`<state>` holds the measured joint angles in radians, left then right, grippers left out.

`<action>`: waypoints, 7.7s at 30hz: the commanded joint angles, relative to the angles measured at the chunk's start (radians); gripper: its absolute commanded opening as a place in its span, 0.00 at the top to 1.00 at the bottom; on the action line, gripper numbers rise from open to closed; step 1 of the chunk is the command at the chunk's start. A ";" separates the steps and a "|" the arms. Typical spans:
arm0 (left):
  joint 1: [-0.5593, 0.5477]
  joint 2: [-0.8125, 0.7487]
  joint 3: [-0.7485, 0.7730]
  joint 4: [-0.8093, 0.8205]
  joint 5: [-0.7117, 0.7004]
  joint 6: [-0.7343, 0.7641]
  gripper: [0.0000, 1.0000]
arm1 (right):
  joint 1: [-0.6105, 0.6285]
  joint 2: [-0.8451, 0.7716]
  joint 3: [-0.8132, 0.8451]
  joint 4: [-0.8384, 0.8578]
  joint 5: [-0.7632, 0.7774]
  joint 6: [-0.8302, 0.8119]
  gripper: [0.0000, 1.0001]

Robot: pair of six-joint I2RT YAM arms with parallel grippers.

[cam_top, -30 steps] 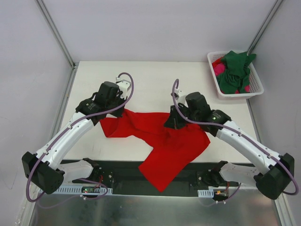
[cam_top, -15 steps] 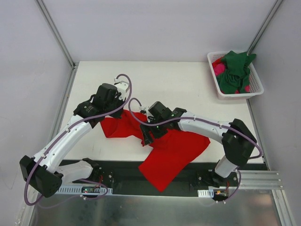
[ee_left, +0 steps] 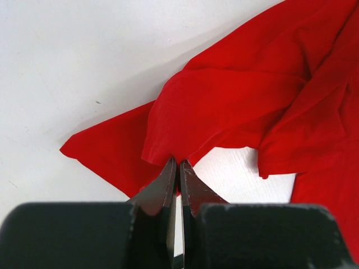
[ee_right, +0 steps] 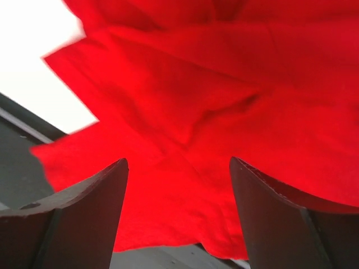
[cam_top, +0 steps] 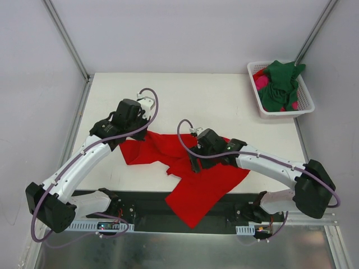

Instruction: Fold and stack the t-shirts

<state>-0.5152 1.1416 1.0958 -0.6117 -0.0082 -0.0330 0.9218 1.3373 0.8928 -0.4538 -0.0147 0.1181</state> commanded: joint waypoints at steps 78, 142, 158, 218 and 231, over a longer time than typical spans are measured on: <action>0.021 -0.037 -0.030 0.026 0.013 0.024 1.00 | 0.219 0.131 -0.140 0.222 0.168 0.353 0.55; 0.026 -0.036 -0.037 0.032 0.037 0.024 1.00 | 0.310 0.223 0.043 -0.022 0.222 0.278 0.70; 0.026 -0.037 -0.040 0.033 0.037 0.024 1.00 | 0.313 0.203 0.052 -0.048 0.246 0.276 0.77; 0.027 -0.032 -0.036 0.032 0.040 0.024 1.00 | 0.324 0.092 0.127 -0.175 0.326 0.261 0.75; 0.026 -0.031 -0.039 0.032 0.043 0.024 1.00 | 0.341 0.074 0.104 -0.177 0.321 0.282 0.75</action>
<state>-0.4953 1.1290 1.0637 -0.6022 0.0231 -0.0154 1.2495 1.4410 1.0050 -0.6170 0.3054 0.3817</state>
